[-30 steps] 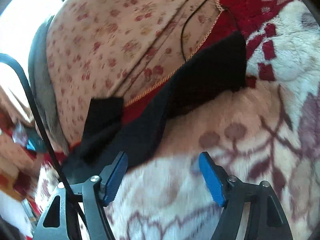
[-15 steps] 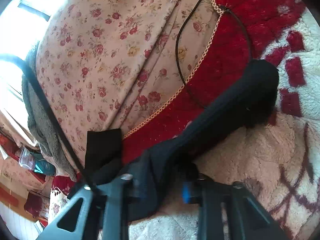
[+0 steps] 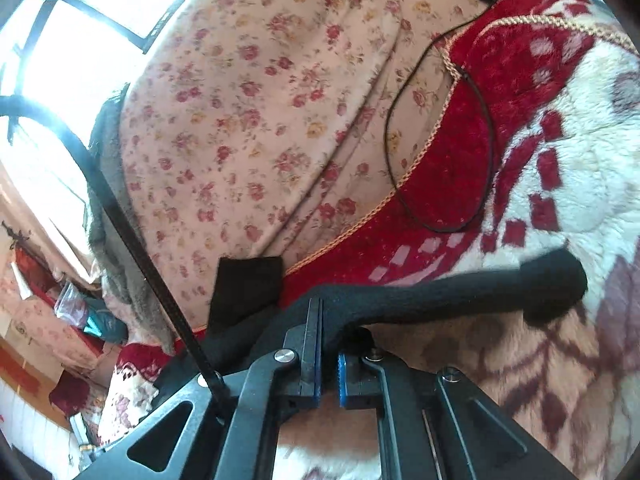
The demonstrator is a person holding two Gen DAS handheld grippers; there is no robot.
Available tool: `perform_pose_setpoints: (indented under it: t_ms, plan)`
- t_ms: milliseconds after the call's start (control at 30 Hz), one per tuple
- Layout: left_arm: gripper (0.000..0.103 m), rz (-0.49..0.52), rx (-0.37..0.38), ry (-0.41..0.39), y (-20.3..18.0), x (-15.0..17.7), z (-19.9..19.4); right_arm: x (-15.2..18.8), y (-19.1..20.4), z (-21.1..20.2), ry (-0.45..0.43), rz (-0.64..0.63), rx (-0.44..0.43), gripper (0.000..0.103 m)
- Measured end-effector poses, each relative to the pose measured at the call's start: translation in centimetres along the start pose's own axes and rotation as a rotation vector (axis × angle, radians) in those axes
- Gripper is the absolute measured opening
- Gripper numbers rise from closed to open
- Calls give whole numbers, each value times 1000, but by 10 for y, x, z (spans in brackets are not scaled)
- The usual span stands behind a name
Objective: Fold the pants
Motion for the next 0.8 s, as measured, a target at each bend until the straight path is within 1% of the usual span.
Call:
perform_pose_setpoints:
  t_ms: [167,300,433,533,567,633,700,733,800]
  plan:
    - [9,35,2,-7,10,-9,-25,15,14,-28,29,-24,-32,5]
    - [9,48,-7,15,29,-8,-42,40,23,-57,73,-21,-65,5]
    - [9,73,-33,45,47,3,-52,73,21,-83,136,6,-82,5]
    - [9,85,-53,71,56,17,-51,98,9,-95,179,17,-51,5]
    - [9,86,-59,73,58,20,-50,104,-3,-97,175,58,-20,5]
    - [9,89,-69,68,59,24,-49,104,-24,-98,161,140,25,11]
    - [9,91,-75,64,58,25,-48,100,-39,-98,128,230,14,11]
    - [9,93,-79,64,58,25,-47,97,-42,-96,118,244,16,11]
    - [9,83,-78,65,59,25,-46,90,-38,-92,107,189,35,11]
Point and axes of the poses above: each gripper's, at about its wrist camera, not at the fingertips, and z roughly the way its jaws point, y to its left, x to its underside, the point moved 3 cm from there along z, roughly the way its jaws point, and after that the axes turned 15 degrees about -y, right-handed, at the moved point
